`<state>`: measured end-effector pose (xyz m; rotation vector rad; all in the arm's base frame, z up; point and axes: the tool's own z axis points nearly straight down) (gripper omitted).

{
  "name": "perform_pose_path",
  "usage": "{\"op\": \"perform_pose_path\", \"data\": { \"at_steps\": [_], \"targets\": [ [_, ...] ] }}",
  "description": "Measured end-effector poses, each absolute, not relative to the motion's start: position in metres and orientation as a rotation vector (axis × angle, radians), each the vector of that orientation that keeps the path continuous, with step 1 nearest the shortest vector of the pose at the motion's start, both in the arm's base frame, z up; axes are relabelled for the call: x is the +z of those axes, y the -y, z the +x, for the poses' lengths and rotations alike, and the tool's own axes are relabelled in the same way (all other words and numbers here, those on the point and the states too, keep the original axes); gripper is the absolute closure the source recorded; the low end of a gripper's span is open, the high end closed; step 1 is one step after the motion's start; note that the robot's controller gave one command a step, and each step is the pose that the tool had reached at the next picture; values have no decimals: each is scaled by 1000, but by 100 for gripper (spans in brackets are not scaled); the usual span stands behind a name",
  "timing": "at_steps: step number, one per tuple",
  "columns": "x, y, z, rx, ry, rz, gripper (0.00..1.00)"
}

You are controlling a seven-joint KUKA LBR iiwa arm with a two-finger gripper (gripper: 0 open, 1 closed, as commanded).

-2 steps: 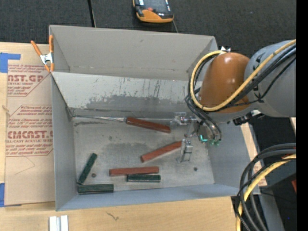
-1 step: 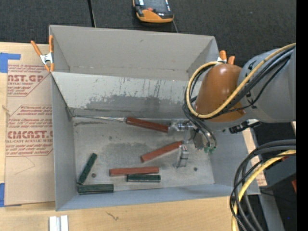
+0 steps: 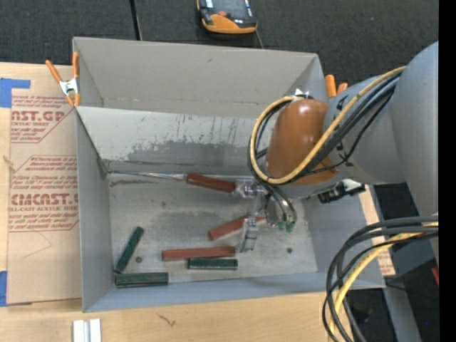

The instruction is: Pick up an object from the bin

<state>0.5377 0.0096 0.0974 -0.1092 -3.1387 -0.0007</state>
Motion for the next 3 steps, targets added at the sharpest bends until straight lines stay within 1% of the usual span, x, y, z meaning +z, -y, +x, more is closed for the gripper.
{"op": "perform_pose_path", "data": {
  "at_steps": [1,2,3],
  "targets": [
    [74,23,532,0,3142,-57,100],
    [74,23,532,0,3143,-57,100],
    [270,52,504,1,3146,12,100]
  ]
}}
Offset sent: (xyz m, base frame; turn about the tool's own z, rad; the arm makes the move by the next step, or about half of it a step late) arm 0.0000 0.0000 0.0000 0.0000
